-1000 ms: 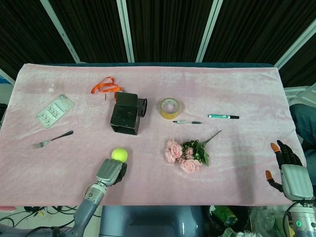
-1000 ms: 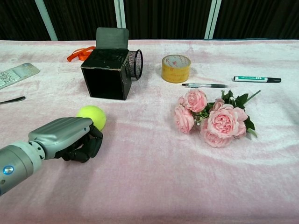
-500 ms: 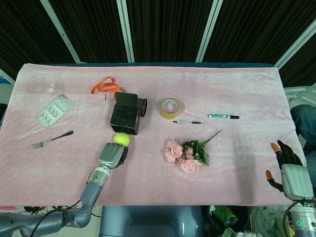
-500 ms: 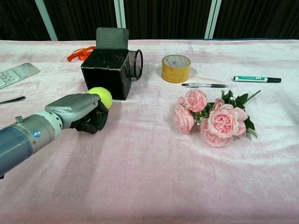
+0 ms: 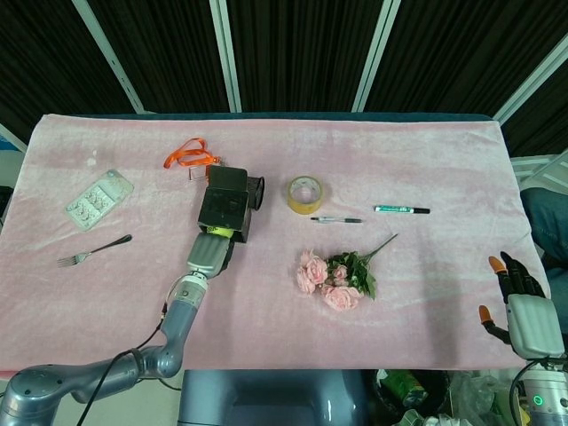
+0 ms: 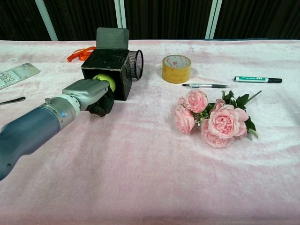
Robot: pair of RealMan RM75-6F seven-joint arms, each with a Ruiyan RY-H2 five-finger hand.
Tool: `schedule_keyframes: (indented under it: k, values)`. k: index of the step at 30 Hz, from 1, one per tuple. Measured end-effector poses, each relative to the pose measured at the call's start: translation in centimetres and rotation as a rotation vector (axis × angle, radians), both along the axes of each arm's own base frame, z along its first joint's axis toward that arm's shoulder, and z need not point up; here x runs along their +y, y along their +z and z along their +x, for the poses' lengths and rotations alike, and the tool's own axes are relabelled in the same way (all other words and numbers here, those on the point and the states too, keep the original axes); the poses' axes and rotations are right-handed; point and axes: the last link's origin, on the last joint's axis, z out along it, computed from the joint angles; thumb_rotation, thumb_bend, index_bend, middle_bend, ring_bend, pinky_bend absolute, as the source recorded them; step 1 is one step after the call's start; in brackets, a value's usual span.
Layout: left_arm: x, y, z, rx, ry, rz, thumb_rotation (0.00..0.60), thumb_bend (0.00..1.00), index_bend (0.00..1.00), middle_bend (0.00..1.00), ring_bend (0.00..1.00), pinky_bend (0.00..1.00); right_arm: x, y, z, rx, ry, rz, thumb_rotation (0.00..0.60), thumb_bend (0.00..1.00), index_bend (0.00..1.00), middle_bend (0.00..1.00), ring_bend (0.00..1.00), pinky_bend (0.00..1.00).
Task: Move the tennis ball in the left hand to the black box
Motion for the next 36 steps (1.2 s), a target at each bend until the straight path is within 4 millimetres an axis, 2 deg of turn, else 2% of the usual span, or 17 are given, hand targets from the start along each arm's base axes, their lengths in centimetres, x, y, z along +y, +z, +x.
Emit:
schedule_keyframes:
  k: [12, 21, 29, 33, 36]
  values:
    - [1.7, -1.4, 1.0, 0.017, -0.011, 0.035, 0.6, 0.73, 0.82, 0.92, 0.92, 1.0, 0.0, 0.0, 0.0, -0.001, -0.005, -0.002, 0.6, 0.32, 0.02, 0.0, 0.06, 0.17]
    - [1.0, -1.7, 1.5, 0.003, -0.031, 0.019, 0.6, 0.73, 0.82, 0.92, 0.92, 1.0, 0.0, 0.0, 0.1, -0.001, -0.003, -0.002, 0.6, 0.32, 0.02, 0.0, 0.06, 0.17]
    - [0.2, -1.5, 1.2, 0.026, -0.032, 0.022, 0.6, 0.72, 0.82, 0.92, 0.92, 1.0, 0.0, -0.1, 0.1, 0.001, -0.002, -0.001, 0.6, 0.32, 0.02, 0.0, 0.06, 0.17]
    - [-1.0, -1.3, 0.9, 0.032, -0.027, 0.007, 0.6, 0.66, 0.75, 0.83, 0.84, 0.99, 0.0, -0.1, 0.1, 0.0, -0.001, -0.002, 0.6, 0.32, 0.02, 0.0, 0.06, 0.17]
    - [-2.3, -0.8, 0.8, 0.027, -0.03, -0.014, 0.6, 0.58, 0.63, 0.71, 0.72, 0.92, 0.0, -0.1, 0.1, 0.0, -0.001, -0.001, 0.6, 0.32, 0.02, 0.0, 0.06, 0.17]
